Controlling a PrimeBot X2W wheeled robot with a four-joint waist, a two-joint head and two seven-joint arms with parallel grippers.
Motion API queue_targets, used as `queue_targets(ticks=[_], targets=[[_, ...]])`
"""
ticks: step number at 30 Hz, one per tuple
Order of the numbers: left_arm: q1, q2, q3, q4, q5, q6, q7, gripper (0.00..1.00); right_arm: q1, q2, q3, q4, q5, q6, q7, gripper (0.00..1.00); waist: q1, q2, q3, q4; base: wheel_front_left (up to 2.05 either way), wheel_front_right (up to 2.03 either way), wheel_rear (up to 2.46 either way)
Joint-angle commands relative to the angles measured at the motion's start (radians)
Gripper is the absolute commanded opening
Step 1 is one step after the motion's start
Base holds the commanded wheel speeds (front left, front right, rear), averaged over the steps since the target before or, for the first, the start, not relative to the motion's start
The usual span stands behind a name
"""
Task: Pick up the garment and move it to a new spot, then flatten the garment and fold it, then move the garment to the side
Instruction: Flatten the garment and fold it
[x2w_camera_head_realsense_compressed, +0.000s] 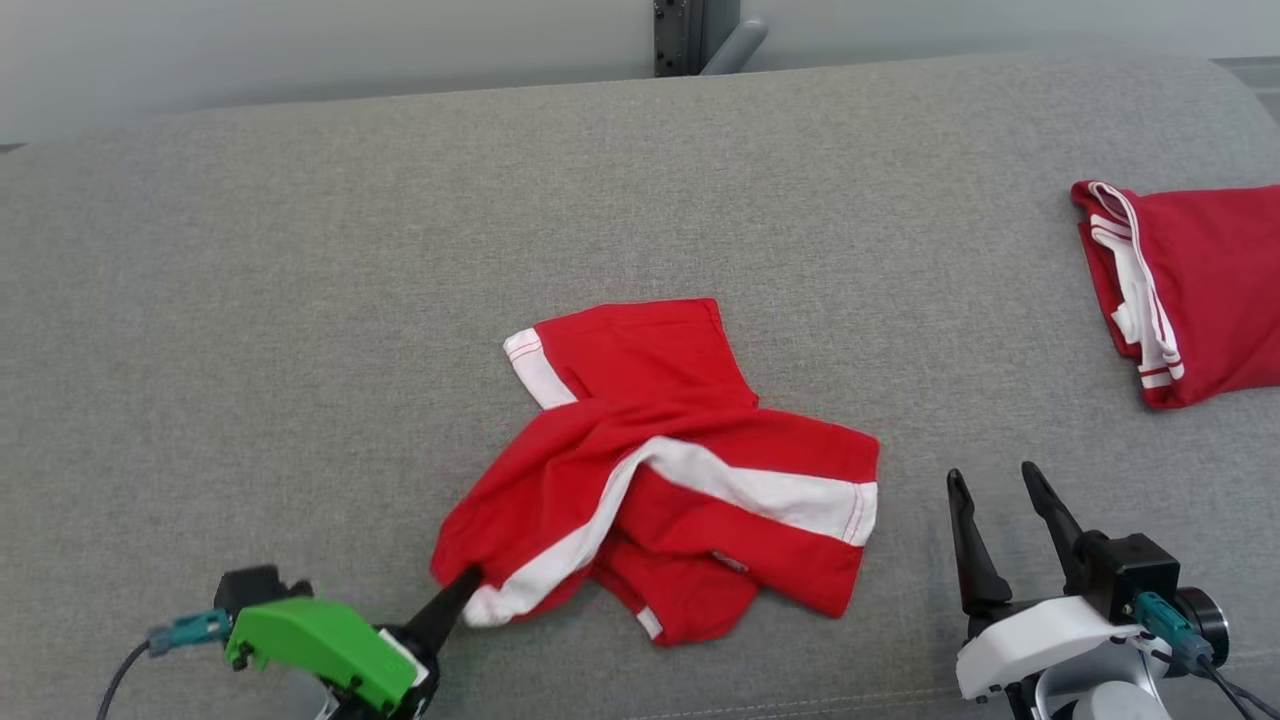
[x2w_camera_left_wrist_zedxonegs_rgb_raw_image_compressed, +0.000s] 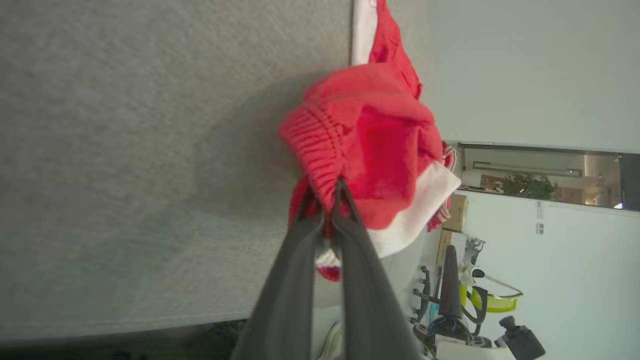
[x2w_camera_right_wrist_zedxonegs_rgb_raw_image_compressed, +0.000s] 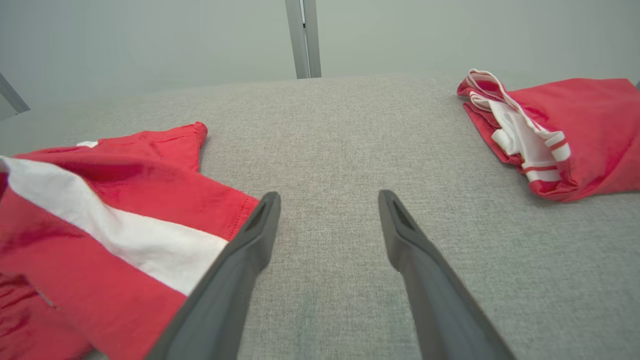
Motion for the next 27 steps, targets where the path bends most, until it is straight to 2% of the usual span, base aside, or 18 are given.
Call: queue_targets(ticks=[1,4,7,14,15,16,19,22,24,27], targets=[[0.03,0.024,0.006,0.044,-0.007,-0.013,0.004,0.0,0.013,-0.001,0.0,0.001,-0.005,-0.001,-0.003,1.0,0.0,0.0,-0.002,0.014,0.0,0.0,0.0],[0.06,0.04,0.025,0.138,-0.025,-0.021,0.005,0.0,0.015,-0.001,0.001,0.006,-0.01,-0.001,-0.003,1.0,0.0,0.0,-0.005,0.028,0.0,0.0,0.0],[0.063,0.032,0.043,0.203,-0.043,-0.039,0.0,0.0,0.008,-0.001,0.004,0.011,-0.015,-0.001,-0.003,1.0,0.0,0.0,-0.004,0.041,0.0,0.0,0.0],[0.014,0.009,0.042,0.268,-0.004,-0.095,-0.034,0.0,0.008,-0.001,0.005,0.019,-0.022,-0.001,-0.003,1.0,0.0,0.0,-0.009,0.065,0.0,0.0,0.0],[0.009,0.007,0.039,0.274,0.008,-0.106,-0.046,0.45,0.008,-0.001,0.005,0.021,-0.024,-0.001,-0.003,1.0,0.0,0.0,-0.01,0.067,0.0,0.0,0.0],[0.006,0.007,0.033,0.28,0.022,-0.113,-0.057,1.0,0.008,-0.001,0.007,0.022,-0.026,-0.001,-0.003,1.0,0.0,0.0,-0.011,0.068,0.0,0.0,0.0],[0.009,0.008,0.034,0.279,0.05,-0.146,-0.088,1.0,0.012,-0.001,0.01,0.025,-0.027,-0.001,-0.003,1.0,0.0,0.0,-0.018,0.068,0.0,0.0,0.0],[0.036,0.038,0.026,0.259,0.113,-0.177,-0.144,1.0,0.023,-0.004,0.01,0.027,-0.027,-0.001,-0.003,1.0,0.0,0.0,-0.032,0.065,0.0,0.0,0.0],[0.064,0.051,0.023,0.246,0.145,-0.182,-0.182,1.0,0.03,-0.007,0.004,0.027,-0.028,-0.001,-0.003,1.0,0.0,0.0,-0.046,0.064,0.0,0.0,0.0],[0.096,0.083,0.018,0.222,0.22,-0.163,-0.256,1.0,0.044,-0.012,-0.017,0.014,-0.031,-0.001,-0.003,1.0,0.0,0.0,-0.068,0.067,0.0,0.0,0.0]])
